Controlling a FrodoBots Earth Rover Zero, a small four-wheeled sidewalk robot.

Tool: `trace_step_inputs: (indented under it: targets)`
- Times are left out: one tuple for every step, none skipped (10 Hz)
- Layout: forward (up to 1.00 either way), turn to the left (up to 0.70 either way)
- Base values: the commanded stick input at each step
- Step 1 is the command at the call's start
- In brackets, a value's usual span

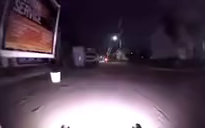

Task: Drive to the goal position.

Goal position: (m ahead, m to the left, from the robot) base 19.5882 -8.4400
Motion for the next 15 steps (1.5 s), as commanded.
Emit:
trace_step_inputs:
  targets:
    - [0.85, 0.00]
    - [0.85, 0.00]
    - [0.85, 0.00]
    - [0.85, 0.00]
    - [0.85, -0.23]
    - [0.85, -0.34]
    - [0.85, -0.34]
    - [0.85, -0.16]
    - [0.85, -0.03]
    - [0.85, 0.00]
    - [0.85, 0.00]
    - [0.85, 0.00]
    - [0.85, 0.00]
    - [0.85, 0.00]
    - [0.85, 0.00]
